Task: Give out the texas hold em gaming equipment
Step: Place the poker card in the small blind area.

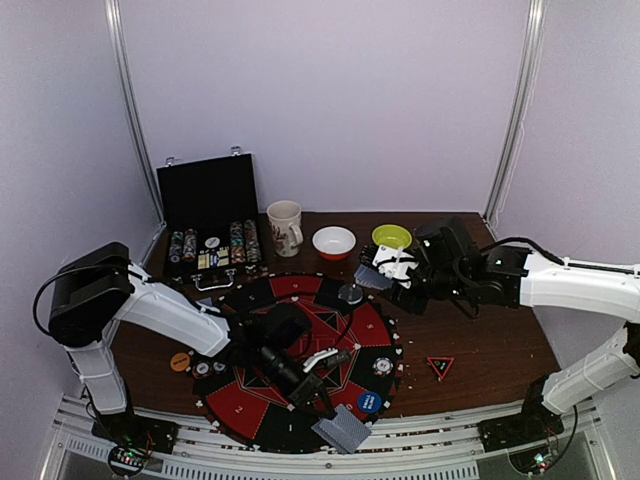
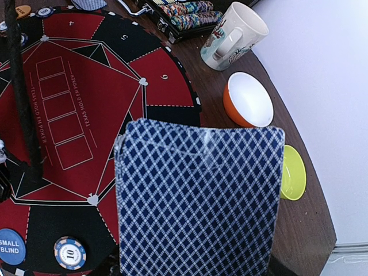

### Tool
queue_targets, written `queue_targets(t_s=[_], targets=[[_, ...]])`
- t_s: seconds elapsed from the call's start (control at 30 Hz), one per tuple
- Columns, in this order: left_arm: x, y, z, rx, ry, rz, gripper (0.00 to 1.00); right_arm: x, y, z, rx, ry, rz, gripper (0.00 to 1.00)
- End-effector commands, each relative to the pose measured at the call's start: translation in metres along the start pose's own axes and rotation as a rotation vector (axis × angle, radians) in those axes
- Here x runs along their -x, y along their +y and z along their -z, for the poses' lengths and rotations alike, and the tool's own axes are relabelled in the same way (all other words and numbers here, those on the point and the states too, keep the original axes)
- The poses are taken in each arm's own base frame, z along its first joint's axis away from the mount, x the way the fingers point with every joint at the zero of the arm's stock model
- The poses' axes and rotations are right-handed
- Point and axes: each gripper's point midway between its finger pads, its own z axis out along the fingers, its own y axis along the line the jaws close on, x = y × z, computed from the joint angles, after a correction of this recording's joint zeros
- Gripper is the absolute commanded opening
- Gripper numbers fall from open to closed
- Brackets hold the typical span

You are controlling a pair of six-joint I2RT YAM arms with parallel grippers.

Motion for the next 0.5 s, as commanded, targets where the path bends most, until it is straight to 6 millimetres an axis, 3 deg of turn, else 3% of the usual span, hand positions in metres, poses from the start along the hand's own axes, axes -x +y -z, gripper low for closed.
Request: queue_targets(t_s=[0.0,0.23,0.37,0.47], targets=[[0.007,0.004,0.002,0.031,-0.015,-0.009,0.12,-0.002,-0.002,0.006,-0.005,-0.001,0.007,0.56],[0.018,0.003,0.012,0.116,-0.032,-0.045,0.39,0.002,-0.002,0.005,0.0,-0.006,0.008,0.55],[0.033,-0.001,0.029,0.222,-0.061,-0.096,0.42,0.005,-0.002,0.007,0.008,-0.008,0.01,0.56],[0.054,-0.014,0.055,0.277,-0.155,-0.144,0.49,0.01,0.001,0.01,0.028,-0.02,0.011,0.56]])
